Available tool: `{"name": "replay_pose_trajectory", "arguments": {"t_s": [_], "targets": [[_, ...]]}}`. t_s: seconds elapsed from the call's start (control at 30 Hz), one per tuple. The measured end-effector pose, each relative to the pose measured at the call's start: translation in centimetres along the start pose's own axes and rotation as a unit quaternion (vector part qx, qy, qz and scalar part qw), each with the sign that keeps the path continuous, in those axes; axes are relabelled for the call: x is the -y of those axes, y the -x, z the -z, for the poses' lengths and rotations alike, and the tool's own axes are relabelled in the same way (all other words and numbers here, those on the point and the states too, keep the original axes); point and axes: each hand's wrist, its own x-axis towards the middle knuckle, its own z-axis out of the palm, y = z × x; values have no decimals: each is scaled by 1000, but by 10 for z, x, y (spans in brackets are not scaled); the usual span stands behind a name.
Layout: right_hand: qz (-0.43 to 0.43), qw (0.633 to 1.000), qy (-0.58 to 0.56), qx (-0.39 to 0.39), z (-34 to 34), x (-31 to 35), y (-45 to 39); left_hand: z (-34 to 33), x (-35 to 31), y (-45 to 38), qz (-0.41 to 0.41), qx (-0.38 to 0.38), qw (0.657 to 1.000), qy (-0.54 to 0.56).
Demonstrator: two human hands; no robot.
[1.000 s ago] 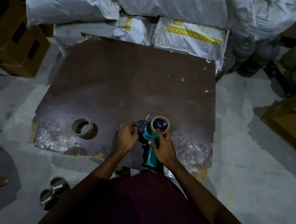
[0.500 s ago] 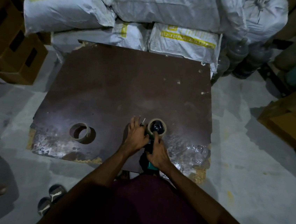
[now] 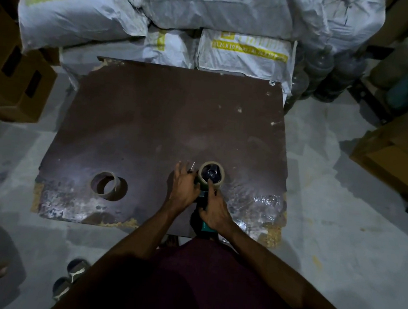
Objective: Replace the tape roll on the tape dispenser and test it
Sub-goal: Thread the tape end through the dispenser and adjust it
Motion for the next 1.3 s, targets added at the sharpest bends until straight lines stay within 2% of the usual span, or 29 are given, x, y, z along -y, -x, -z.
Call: {"name": "replay_pose_trajectory", "arguments": {"t_s": [0.13,0.3,0.57,0.77,0.93,1.3], "targets": [[3,1000,-1,-8,0,-2,2,-8,1,-1,11,-4,1000,-16],[19,1000,11,2,0,-2,4,-8,-1,-11,11,46,998,-45],[2,1000,13,1,0,-6,4,-18,9,-5,10,-9,999,-32],[21,1000,20,1,3,-6,5,-16,-2,-9,15,16,996,-86],[22,999,28,9,5,-9,5,-14,-1,-16,16,55,996,-67],[11,1000,18,0,7,-11,6,-9,2,-9,-2,-5,999,-33]]}}
